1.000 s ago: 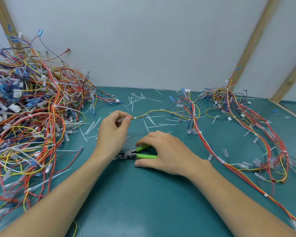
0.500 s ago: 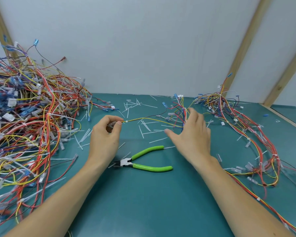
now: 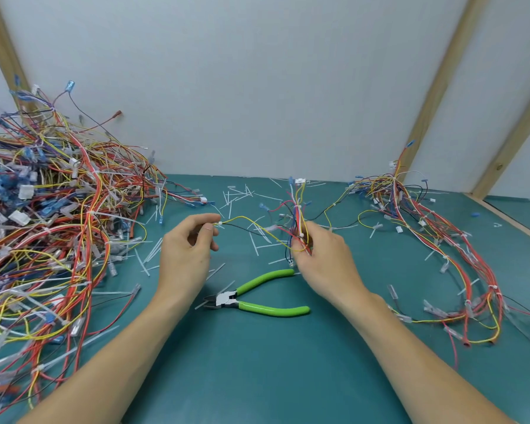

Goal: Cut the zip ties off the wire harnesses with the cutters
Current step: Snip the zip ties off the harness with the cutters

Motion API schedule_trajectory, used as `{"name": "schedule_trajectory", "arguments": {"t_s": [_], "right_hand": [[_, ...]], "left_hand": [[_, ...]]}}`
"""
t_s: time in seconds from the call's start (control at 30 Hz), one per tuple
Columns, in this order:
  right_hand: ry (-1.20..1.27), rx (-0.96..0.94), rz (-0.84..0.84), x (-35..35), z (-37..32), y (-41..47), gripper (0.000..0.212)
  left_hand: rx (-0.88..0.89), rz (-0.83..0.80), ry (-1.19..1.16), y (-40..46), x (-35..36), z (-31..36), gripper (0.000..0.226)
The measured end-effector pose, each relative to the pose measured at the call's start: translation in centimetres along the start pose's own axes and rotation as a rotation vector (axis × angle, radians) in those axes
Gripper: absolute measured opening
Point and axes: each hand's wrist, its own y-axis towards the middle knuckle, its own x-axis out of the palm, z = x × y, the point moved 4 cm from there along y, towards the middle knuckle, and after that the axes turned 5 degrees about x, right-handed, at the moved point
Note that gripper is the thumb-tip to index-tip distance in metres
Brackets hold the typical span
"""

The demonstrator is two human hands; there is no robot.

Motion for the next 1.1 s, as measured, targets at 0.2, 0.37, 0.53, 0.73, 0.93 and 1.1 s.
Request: {"name": "schedule_trajectory", "arguments": {"t_s": [0.2, 0.37, 0.53, 0.73, 0.93, 1.1], "right_hand": [[0.867, 0.439, 0.202, -2.1, 1.6, 1.8, 0.036], [1.369, 0.604, 0.289, -3.7, 3.5, 2.6, 0.037], [1.73, 0.686, 0.29, -4.7, 5.4, 3.2, 0.036], [1.483, 0.693, 0.45, -4.9, 6.7, 3.0, 0.034], [0.954, 0.472, 0.307, -3.3, 4.4, 2.6, 0.031], [0.784, 0.248, 0.225, -1.7, 1.6, 1.4, 0.031]], "left_hand": [[-0.019, 0.009, -0.03, 0.2, -0.1, -0.3, 0.007], [-0.018, -0.149, 0.009, -0.4, 0.8, 0.1, 0.027], [-0.203, -0.297, -0.238, -0.6, 1.5, 0.9, 0.031], [-0.431, -0.525, -0.778, -0.7, 1.4, 1.4, 0.04], [-0.12, -0.394, -0.118, -1.4, 1.9, 1.5, 0.026], [-0.153, -0.152, 0.038, -0.5, 0.9, 0.1, 0.034]]}}
